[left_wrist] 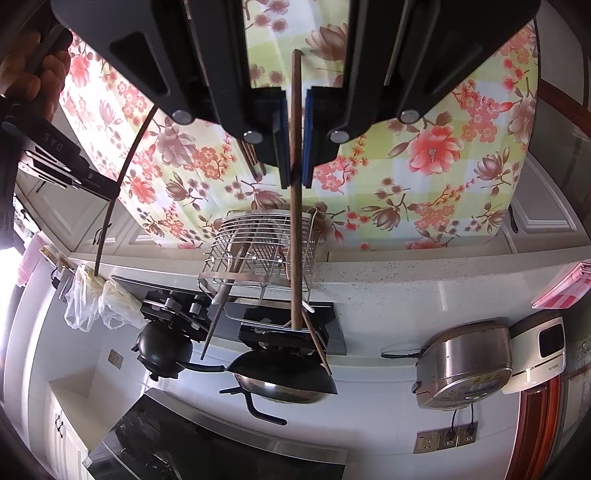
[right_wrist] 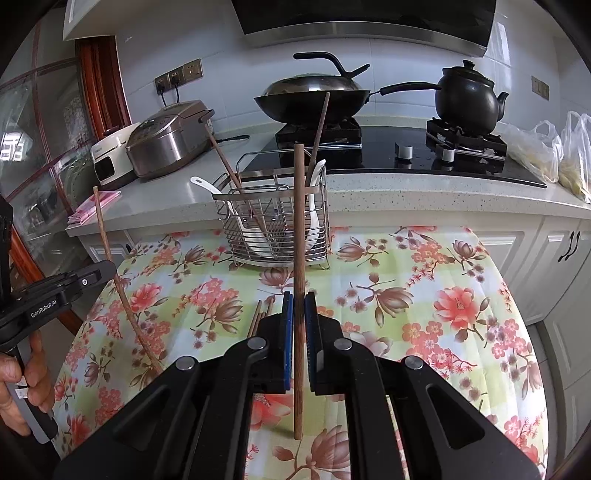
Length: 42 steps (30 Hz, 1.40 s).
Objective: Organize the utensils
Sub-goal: 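Lift both chopsticks upright and carry them above the wire rack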
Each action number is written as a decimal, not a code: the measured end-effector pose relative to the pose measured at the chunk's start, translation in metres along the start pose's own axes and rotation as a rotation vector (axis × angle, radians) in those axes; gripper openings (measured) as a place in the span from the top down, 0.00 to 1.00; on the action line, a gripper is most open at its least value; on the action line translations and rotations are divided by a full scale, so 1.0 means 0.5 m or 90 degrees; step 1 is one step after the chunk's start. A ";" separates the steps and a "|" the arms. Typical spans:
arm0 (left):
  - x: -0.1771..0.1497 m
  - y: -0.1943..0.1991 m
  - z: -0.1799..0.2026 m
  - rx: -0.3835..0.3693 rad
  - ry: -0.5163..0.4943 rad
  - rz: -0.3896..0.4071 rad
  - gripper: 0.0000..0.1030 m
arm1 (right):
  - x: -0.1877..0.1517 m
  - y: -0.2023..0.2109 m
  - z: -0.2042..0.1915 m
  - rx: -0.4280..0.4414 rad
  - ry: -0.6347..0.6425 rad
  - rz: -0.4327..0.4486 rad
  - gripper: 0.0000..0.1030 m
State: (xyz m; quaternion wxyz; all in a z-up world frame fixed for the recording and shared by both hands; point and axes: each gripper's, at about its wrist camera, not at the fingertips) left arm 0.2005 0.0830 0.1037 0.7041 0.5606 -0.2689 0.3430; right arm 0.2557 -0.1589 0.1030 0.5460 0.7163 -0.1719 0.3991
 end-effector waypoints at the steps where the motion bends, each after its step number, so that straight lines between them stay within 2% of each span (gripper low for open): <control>1: 0.002 -0.001 0.000 -0.001 0.000 0.000 0.94 | 0.001 0.000 0.001 -0.002 0.000 0.000 0.93; 14: 0.016 -0.007 0.006 -0.009 -0.003 -0.004 0.94 | 0.016 0.007 0.000 -0.009 0.009 0.003 0.93; 22: 0.050 0.002 0.018 -0.015 -0.017 0.004 0.94 | 0.062 0.022 -0.002 0.000 0.025 0.013 0.93; 25: 0.079 0.007 0.026 -0.036 -0.021 0.003 0.94 | 0.101 0.028 0.000 0.005 0.033 0.019 0.93; 30: 0.159 0.034 0.053 -0.041 -0.056 0.029 0.94 | 0.194 0.039 0.007 0.005 0.040 0.041 0.93; 35: 0.250 0.054 0.082 -0.038 -0.085 0.054 0.94 | 0.300 0.050 0.003 0.011 0.041 0.068 0.93; 42: 0.370 0.050 0.097 -0.030 -0.094 0.075 0.94 | 0.427 0.041 -0.019 0.021 0.040 0.101 0.93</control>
Point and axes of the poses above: each gripper's, at about its wrist camera, not at the fingertips, and y roughly against the way its jaws point, z to its right, x to its top, and after that the axes turned 4 degrees about -x, right-handed
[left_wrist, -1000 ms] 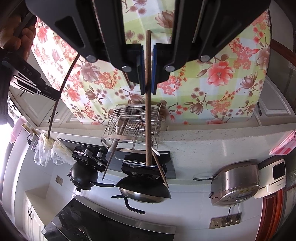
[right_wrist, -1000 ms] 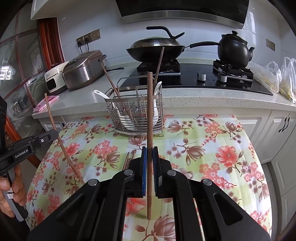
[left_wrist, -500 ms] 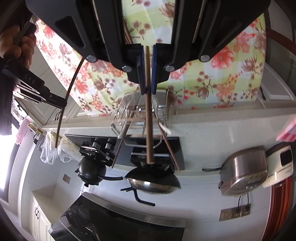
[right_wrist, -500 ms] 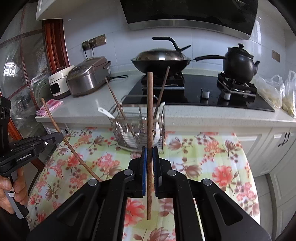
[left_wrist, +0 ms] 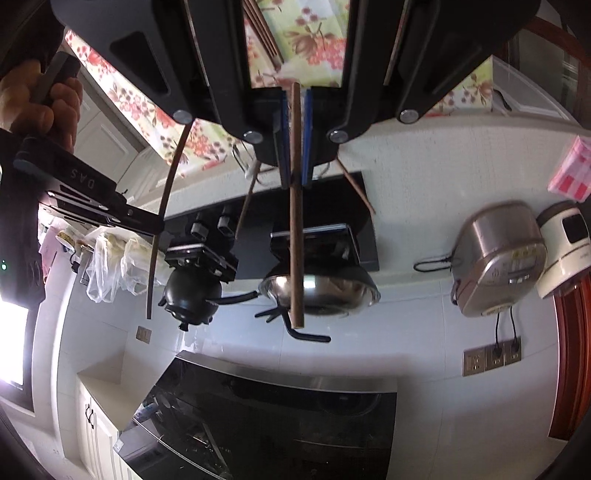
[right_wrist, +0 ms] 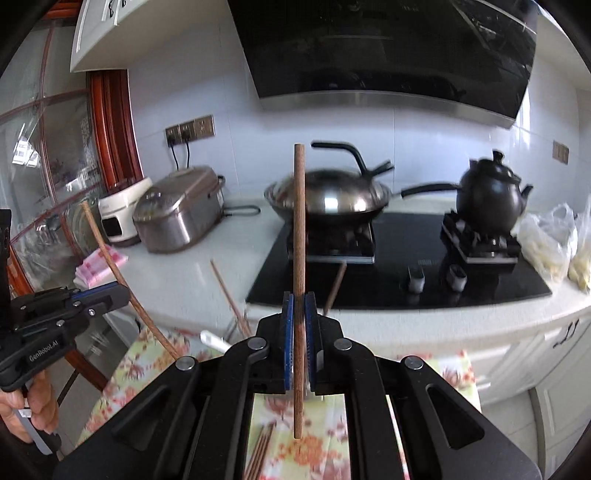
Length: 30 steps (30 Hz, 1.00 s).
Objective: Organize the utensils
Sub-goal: 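Lift both chopsticks upright and carry them above the wire rack, then lower both chopsticks into the wire rack and open both tools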
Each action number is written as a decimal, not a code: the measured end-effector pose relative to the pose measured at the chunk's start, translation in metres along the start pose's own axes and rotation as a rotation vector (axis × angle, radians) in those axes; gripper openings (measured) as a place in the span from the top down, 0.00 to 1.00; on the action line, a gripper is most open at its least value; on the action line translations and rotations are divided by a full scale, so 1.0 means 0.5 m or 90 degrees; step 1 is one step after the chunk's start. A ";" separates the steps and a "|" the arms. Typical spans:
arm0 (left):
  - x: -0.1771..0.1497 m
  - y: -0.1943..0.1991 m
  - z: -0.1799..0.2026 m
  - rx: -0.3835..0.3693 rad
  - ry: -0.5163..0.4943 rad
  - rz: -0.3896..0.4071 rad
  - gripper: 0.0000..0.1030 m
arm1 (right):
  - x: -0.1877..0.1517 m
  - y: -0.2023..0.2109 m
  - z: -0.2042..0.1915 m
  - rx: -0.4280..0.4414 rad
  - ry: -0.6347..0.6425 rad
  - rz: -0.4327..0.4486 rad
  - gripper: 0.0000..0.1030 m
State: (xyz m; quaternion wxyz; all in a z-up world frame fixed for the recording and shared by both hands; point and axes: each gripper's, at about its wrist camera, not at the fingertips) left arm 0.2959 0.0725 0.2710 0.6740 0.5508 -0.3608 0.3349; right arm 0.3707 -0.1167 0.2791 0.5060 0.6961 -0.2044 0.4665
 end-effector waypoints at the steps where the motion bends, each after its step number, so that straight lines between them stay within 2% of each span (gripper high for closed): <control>1: 0.018 -0.005 -0.001 0.002 -0.002 0.004 0.94 | 0.017 -0.008 0.000 0.002 -0.003 0.005 0.93; 6: 0.087 -0.052 -0.002 0.011 -0.005 0.011 0.94 | 0.071 -0.064 -0.006 0.008 -0.018 0.016 0.93; 11: 0.108 -0.113 -0.006 0.034 -0.020 -0.002 0.94 | 0.080 -0.130 -0.007 0.007 -0.028 0.009 0.93; 19: 0.074 -0.208 -0.055 0.050 0.004 -0.039 0.94 | 0.044 -0.219 0.003 -0.001 -0.043 -0.014 0.93; 30: 0.005 -0.281 -0.080 0.059 0.019 -0.081 0.94 | -0.015 -0.276 0.012 -0.006 -0.051 -0.032 0.93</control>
Point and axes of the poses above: each gripper's, at about its wrist camera, not at the fingertips, and y roughly against the way its jaws point, z to its right, x to its top, and after that the axes turned 4 degrees about -x, right-handed
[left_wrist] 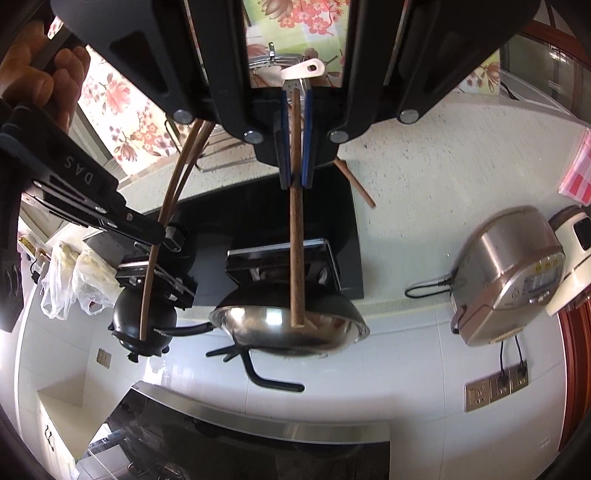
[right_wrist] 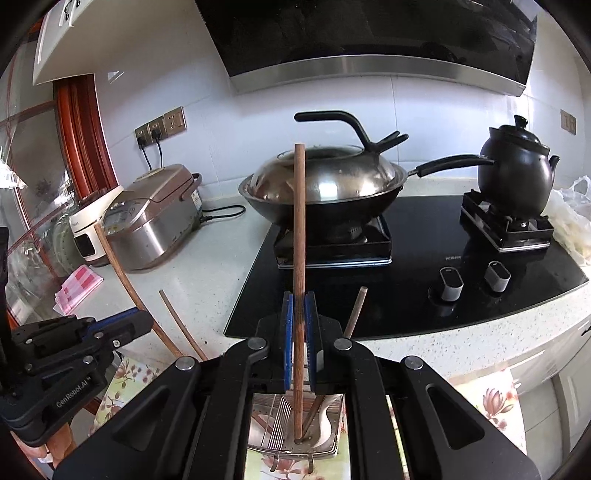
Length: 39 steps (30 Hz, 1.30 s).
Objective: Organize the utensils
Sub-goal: 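Lower both chopsticks into the wire rack and open both tools, then move both open tools back down to the remaining chopsticks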
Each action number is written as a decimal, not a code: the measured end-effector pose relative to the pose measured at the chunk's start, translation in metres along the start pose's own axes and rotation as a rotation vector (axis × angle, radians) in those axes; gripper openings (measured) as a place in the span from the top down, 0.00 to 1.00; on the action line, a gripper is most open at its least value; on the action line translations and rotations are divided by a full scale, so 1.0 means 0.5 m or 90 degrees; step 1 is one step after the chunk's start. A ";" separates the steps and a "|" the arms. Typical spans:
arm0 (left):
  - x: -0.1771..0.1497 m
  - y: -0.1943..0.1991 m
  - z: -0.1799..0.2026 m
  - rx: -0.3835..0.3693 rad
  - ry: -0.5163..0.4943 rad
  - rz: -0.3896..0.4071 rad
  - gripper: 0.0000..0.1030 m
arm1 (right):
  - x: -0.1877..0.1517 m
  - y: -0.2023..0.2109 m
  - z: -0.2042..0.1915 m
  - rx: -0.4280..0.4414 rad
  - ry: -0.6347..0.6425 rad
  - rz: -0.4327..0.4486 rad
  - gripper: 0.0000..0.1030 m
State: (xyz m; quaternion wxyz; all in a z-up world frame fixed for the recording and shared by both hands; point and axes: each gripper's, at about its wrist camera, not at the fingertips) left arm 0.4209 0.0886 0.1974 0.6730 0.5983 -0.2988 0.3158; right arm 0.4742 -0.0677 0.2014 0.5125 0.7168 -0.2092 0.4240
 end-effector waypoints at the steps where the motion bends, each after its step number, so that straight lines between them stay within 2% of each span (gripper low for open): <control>1: -0.004 -0.003 0.002 0.000 0.000 -0.002 0.94 | -0.004 -0.004 0.000 0.002 -0.001 -0.001 0.93; 11: -0.031 -0.025 0.002 0.000 0.005 -0.020 0.94 | -0.047 -0.037 0.006 -0.006 0.000 -0.018 0.93; 28: -0.067 -0.075 0.000 0.002 0.021 -0.079 0.93 | -0.113 -0.088 0.008 -0.008 0.013 -0.084 0.92; 29: -0.067 -0.075 -0.001 0.002 0.021 -0.079 0.91 | -0.114 -0.088 0.007 -0.013 0.016 -0.084 0.90; 31: -0.065 -0.074 -0.002 0.003 0.025 -0.075 0.79 | -0.113 -0.086 0.010 -0.023 0.017 -0.084 0.86; 32: -0.064 -0.071 -0.003 0.003 0.026 -0.071 0.71 | -0.111 -0.081 0.013 -0.022 0.013 -0.080 0.76; 33: -0.063 -0.067 -0.003 0.004 0.027 -0.067 0.68 | -0.109 -0.073 0.016 -0.020 0.010 -0.071 0.63; 34: -0.062 -0.063 -0.003 0.003 0.026 -0.064 0.68 | -0.106 -0.066 0.019 -0.023 0.011 -0.064 0.59; 35: -0.061 -0.058 -0.003 0.002 0.026 -0.061 0.68 | -0.103 -0.056 0.021 -0.030 0.014 -0.055 0.55; 39: -0.058 -0.029 -0.006 0.001 0.031 -0.043 0.68 | -0.097 -0.015 0.039 -0.044 0.012 -0.030 0.52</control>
Point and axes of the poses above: each gripper's, at about its wrist camera, not at the fingertips, and y roughly against the way its jaws point, z to its right, x to its top, and after that the axes turned 4 degrees about -x, right-handed
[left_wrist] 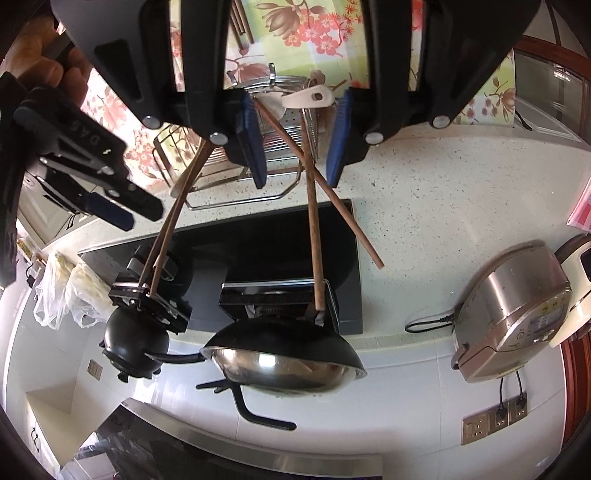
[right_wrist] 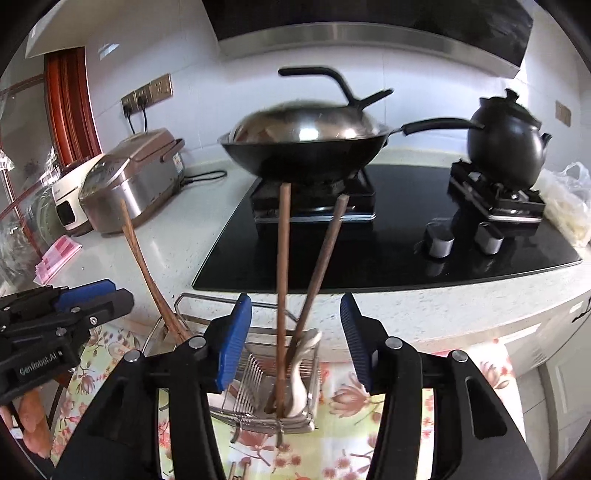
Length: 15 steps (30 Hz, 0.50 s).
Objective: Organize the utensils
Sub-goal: 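Move both open tools back down to the remaining chopsticks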
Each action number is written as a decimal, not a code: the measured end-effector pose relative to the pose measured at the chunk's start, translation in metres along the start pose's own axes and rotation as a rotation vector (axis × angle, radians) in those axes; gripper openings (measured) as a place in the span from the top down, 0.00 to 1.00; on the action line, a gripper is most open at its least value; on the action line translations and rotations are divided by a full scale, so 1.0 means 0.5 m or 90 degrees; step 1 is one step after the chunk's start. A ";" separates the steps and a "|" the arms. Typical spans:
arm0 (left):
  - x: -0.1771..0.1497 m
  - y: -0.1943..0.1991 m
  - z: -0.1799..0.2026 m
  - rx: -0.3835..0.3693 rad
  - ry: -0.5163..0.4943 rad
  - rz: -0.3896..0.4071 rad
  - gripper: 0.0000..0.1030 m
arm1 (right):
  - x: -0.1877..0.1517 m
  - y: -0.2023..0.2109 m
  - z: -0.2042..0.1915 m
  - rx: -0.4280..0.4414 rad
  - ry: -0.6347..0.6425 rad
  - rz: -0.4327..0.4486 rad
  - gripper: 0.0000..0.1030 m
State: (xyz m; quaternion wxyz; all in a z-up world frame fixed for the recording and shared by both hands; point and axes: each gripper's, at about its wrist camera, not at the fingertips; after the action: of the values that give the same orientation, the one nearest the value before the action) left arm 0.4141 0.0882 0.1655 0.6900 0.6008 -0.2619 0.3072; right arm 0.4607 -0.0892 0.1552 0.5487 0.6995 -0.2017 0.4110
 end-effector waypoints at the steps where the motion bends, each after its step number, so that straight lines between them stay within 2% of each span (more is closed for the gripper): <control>1: 0.000 0.008 0.000 0.000 -0.001 0.005 0.67 | -0.001 0.010 0.008 -0.004 -0.003 0.004 0.52; 4: -0.010 0.048 -0.003 0.002 0.003 0.027 0.67 | -0.022 0.048 0.036 -0.025 -0.017 0.012 0.51; 8: -0.056 0.112 -0.008 -0.014 0.012 0.057 0.67 | -0.096 0.094 0.069 -0.047 -0.019 0.009 0.43; 11: -0.126 0.132 -0.008 -0.037 0.027 0.048 0.67 | -0.177 0.113 0.087 -0.051 -0.029 -0.013 0.42; 15: -0.239 0.112 -0.002 -0.053 0.050 0.005 0.67 | -0.304 0.123 0.101 -0.062 -0.045 -0.064 0.41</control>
State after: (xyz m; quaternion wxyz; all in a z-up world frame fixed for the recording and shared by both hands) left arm 0.2920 0.0811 0.1156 0.7230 0.5577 -0.2494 0.3224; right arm 0.3452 -0.1814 0.0679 0.5945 0.6952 -0.2057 0.3477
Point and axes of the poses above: each gripper's, at about its wrist camera, not at the fingertips, and y roughly against the way its jaws point, z to its right, x to its top, and after that the axes turned 4 degrees about -x, right-handed
